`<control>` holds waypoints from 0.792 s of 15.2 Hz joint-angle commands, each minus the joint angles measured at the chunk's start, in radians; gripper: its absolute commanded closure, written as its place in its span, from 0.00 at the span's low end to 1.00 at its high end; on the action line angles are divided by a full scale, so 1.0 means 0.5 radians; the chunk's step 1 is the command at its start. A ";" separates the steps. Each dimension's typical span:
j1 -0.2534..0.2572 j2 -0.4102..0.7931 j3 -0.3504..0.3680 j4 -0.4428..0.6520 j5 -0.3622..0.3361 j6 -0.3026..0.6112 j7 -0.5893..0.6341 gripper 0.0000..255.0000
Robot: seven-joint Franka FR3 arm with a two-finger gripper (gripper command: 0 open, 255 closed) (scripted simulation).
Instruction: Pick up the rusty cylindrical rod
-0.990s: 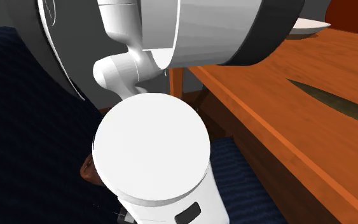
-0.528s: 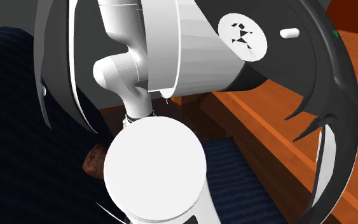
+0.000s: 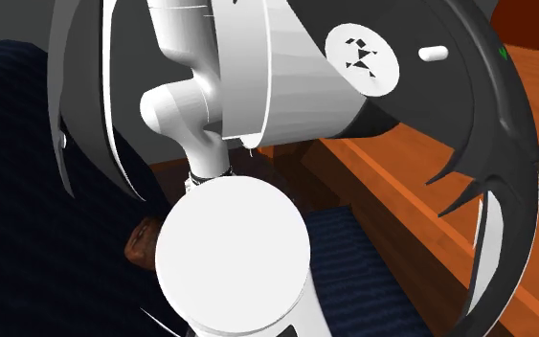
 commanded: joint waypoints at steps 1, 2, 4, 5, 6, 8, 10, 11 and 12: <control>0.002 -0.009 0.002 0.017 0.000 -0.027 0.001 1.00; 0.002 -0.018 0.003 0.034 -0.001 -0.053 0.001 1.00; 0.003 -0.035 0.005 0.070 -0.004 -0.106 0.001 1.00; 0.004 -0.043 0.006 0.089 -0.005 -0.133 0.001 1.00; 0.005 -0.050 0.006 0.108 -0.007 -0.159 0.000 1.00; 0.006 -0.064 0.008 0.148 -0.009 -0.212 0.000 1.00; 0.007 -0.076 0.010 0.189 -0.011 -0.265 -0.001 1.00; 0.007 -0.081 0.011 0.211 -0.012 -0.292 -0.002 1.00; 0.008 -0.086 0.012 0.232 -0.012 -0.318 -0.003 1.00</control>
